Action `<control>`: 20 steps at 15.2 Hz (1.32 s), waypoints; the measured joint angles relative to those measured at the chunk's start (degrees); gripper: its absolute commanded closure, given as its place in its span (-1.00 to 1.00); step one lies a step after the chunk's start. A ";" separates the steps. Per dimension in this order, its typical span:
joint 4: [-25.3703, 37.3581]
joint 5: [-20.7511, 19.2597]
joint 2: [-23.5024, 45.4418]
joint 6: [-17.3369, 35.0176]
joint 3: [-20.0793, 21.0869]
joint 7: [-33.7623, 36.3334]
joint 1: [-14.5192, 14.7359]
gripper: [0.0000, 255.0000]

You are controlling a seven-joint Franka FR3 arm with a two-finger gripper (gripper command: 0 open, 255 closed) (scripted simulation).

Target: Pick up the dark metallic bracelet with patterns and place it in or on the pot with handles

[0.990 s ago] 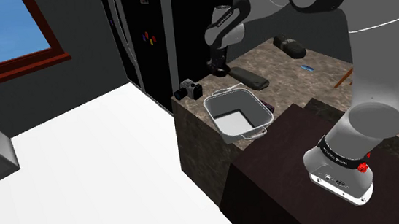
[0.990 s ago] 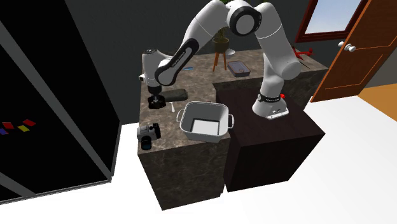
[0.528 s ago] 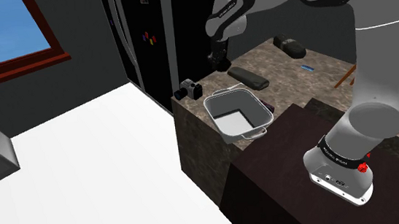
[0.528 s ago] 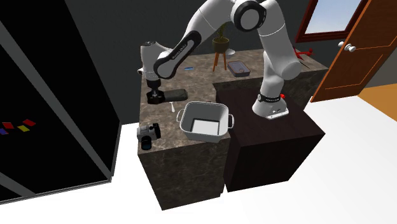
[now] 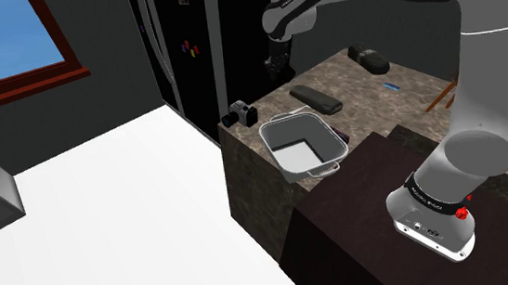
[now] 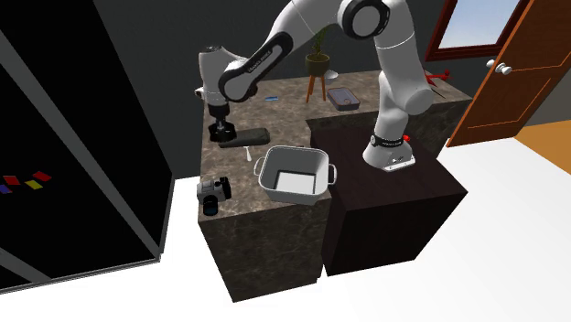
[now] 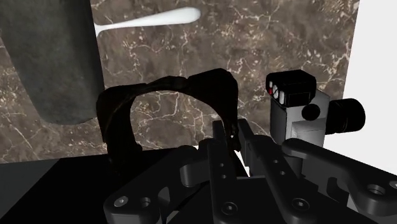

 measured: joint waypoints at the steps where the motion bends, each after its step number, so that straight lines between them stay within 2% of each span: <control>1: 0.03 -0.04 -0.36 -0.38 -0.04 -0.06 -0.04 1.00; 15: -33.94 -3.80 -23.68 10.54 1.53 10.14 7.07 1.00; 20: -44.64 -5.17 -32.92 12.01 3.62 15.53 9.33 1.00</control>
